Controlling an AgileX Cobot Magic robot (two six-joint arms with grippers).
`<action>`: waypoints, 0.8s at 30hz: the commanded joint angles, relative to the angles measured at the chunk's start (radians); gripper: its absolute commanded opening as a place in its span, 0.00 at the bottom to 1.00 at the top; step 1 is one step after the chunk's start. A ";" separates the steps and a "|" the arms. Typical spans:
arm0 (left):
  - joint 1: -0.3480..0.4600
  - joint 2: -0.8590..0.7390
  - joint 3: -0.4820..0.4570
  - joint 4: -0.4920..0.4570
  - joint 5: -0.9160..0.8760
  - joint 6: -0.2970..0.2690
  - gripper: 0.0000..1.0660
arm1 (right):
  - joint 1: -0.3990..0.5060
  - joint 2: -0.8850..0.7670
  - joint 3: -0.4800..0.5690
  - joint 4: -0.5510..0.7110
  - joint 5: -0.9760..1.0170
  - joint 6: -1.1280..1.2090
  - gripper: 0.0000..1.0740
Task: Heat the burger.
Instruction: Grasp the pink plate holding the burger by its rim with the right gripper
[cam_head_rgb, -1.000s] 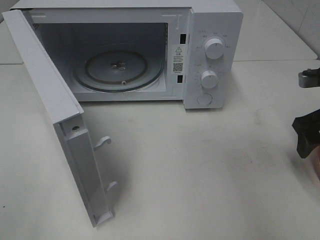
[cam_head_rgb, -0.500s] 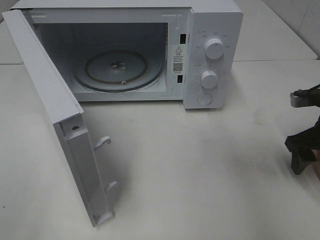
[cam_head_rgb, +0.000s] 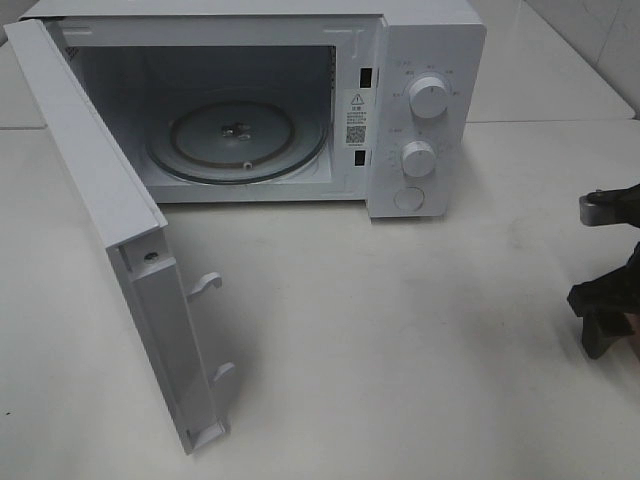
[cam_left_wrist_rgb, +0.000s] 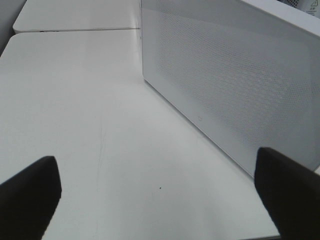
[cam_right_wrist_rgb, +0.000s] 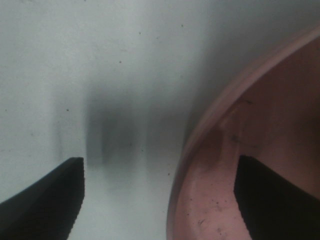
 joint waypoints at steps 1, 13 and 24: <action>-0.001 -0.018 0.002 -0.005 -0.002 -0.003 0.94 | -0.004 0.003 0.017 -0.006 -0.018 0.005 0.73; -0.001 -0.018 0.002 -0.005 -0.002 -0.003 0.94 | -0.004 0.003 0.047 -0.034 -0.036 0.045 0.69; -0.001 -0.018 0.002 -0.005 -0.002 -0.003 0.94 | -0.004 0.003 0.068 -0.111 -0.035 0.147 0.17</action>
